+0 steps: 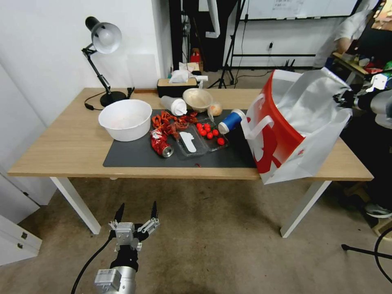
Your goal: Pick up the food delivery bag from the floor and place it on the table.
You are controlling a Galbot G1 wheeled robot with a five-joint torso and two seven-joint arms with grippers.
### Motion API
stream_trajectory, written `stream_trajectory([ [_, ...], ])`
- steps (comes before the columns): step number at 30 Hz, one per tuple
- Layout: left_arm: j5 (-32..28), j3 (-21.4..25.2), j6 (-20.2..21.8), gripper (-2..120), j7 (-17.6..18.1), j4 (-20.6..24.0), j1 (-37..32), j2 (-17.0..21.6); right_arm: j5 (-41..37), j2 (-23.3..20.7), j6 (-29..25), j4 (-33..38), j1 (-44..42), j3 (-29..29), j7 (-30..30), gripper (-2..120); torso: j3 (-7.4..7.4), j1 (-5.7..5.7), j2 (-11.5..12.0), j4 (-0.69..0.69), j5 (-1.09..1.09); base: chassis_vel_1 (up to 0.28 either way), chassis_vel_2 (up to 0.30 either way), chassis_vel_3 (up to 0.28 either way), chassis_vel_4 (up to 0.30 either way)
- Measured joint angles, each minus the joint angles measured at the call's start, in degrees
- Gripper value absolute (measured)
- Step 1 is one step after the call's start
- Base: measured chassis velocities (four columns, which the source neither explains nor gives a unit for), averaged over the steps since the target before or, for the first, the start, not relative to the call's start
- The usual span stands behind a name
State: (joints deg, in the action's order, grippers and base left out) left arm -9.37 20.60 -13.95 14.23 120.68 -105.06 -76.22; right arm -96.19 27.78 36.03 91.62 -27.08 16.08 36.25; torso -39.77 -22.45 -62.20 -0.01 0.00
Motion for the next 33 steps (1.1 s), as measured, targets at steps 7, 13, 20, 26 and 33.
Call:
stream_trajectory([
  [7,0.0,0.1,-0.1,100,0.0,0.1,-0.1,0.0,2.6,0.7,-0.6,-0.9,1.1,-1.4,-0.3,0,0.00,0.01,0.0,0.00,-0.01,0.000,0.000,0.000,0.000],
  [13,0.0,0.3,-0.3,100,0.3,0.3,-0.4,0.0,3.2,2.0,-0.6,-1.4,1.7,-2.7,0.3,0,0.00,0.01,0.0,0.01,0.00,0.000,0.000,0.000,0.000],
  [20,0.0,0.4,-0.5,100,0.4,0.3,-0.5,-0.1,3.5,2.8,-0.5,-2.6,2.4,-3.3,0.7,0,0.00,0.00,0.0,0.00,-0.01,0.000,0.000,0.000,0.000],
  [26,0.1,0.4,-0.5,100,0.5,0.3,-0.5,-0.2,3.4,2.6,-0.4,-3.6,2.9,-3.3,0.4,0,0.00,0.00,0.0,0.01,0.00,0.000,0.000,0.000,0.000],
  [33,0.2,0.4,-0.5,100,0.5,0.5,-0.6,-0.2,3.6,2.9,-0.4,-4.9,4.3,-3.6,0.3,0,0.00,0.00,0.0,0.02,0.00,0.000,0.000,0.000,0.000],
])
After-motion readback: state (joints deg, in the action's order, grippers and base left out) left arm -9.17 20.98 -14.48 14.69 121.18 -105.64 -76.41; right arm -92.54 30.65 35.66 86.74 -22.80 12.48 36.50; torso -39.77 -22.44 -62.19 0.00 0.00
